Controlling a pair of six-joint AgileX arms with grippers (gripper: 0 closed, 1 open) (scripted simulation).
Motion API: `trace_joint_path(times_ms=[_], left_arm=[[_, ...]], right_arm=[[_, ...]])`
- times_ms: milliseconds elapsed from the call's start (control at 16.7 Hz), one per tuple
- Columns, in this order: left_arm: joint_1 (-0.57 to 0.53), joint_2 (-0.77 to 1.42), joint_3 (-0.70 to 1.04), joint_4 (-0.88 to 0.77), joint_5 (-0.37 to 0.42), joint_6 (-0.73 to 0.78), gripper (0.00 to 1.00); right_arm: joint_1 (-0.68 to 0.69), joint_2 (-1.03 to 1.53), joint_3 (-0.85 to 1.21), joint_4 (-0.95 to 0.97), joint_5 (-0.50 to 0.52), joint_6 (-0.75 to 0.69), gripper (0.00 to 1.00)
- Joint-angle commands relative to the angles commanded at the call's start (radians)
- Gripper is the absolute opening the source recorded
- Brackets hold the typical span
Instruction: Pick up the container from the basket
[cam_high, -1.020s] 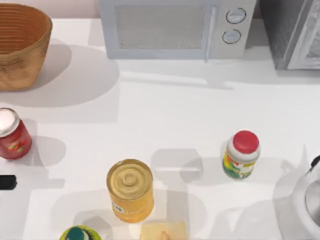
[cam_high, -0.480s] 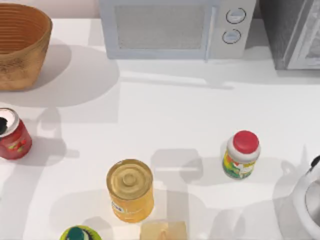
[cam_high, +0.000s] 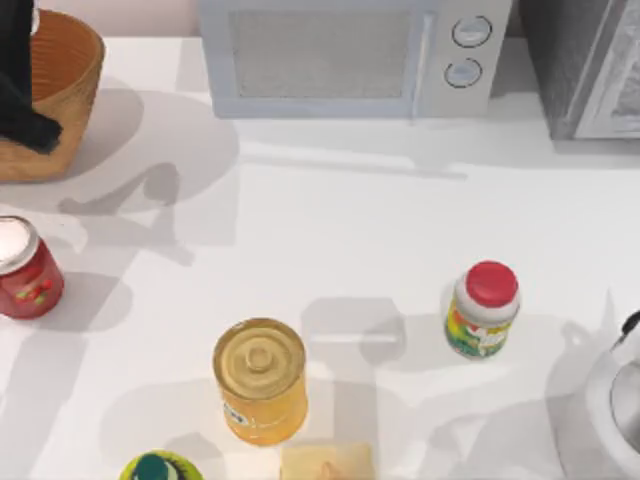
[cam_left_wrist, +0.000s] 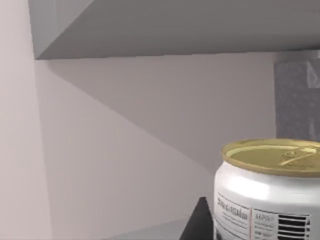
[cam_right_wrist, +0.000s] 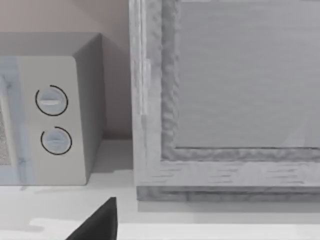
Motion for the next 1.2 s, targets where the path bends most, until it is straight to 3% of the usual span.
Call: trace_joint_path(times_ms=[1200], left_arm=[[-0.169,1.109,0.41,0.54,0.62,0.023,0.0]], right_arm=[[0.0,0.0,0.0,0.0,0.0,0.0,1.0]])
